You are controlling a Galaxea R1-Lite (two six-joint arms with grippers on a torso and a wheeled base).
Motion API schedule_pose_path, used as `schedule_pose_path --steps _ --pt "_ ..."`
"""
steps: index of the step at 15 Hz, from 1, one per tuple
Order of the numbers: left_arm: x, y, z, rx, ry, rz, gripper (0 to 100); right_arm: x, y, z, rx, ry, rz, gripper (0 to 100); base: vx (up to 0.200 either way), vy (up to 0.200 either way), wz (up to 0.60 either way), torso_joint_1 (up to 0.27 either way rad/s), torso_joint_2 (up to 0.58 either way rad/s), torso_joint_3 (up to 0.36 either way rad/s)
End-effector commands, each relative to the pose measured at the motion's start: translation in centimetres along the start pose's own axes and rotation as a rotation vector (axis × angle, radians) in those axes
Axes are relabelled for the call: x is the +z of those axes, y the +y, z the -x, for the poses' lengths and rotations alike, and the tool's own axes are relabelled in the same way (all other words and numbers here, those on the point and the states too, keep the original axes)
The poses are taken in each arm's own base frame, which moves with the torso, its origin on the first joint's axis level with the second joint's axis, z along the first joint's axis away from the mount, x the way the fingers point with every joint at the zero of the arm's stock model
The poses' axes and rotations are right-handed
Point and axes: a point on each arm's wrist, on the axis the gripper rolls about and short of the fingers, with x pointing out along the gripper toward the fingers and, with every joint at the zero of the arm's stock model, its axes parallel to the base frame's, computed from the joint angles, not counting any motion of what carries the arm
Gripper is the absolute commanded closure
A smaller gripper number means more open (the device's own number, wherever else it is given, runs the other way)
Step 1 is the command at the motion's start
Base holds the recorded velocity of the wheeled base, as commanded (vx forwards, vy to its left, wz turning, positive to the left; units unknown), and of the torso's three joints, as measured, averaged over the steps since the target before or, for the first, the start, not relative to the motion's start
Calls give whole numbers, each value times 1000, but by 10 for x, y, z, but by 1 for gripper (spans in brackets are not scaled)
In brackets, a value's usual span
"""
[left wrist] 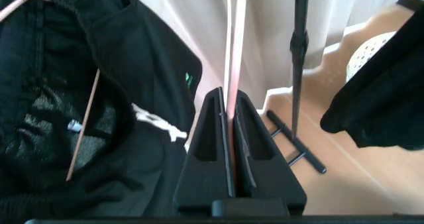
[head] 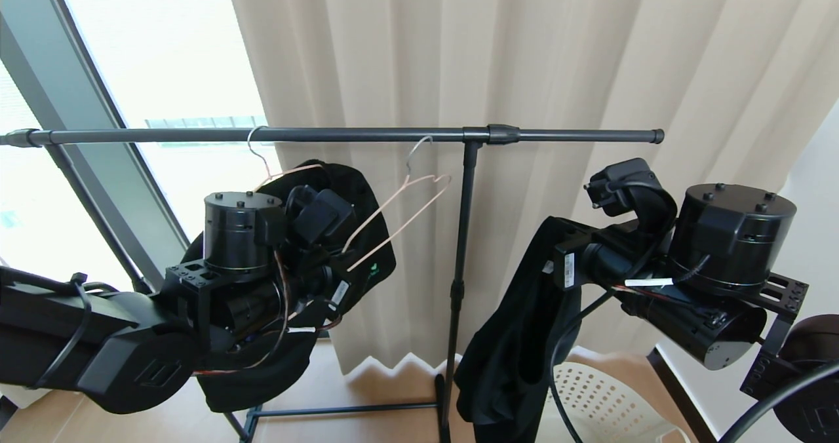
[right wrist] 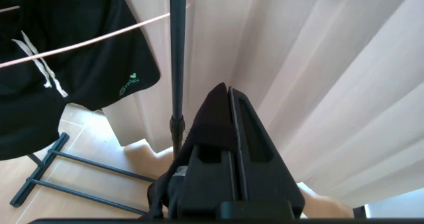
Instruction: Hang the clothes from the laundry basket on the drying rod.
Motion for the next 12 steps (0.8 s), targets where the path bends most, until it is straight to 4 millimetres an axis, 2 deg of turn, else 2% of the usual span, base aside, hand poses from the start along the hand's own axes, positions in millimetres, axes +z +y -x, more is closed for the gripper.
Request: schedule_pose_path --steps 1,12 --pt "-2 1 6 2 4 -17 100 0 0 -1 1 -1 0 100 0 0 0 0 0 0" --pt "-39 0 24 -35 115 -247 100 1 -1 2 -1 -5 -2 100 0 0 0 0 0 0"
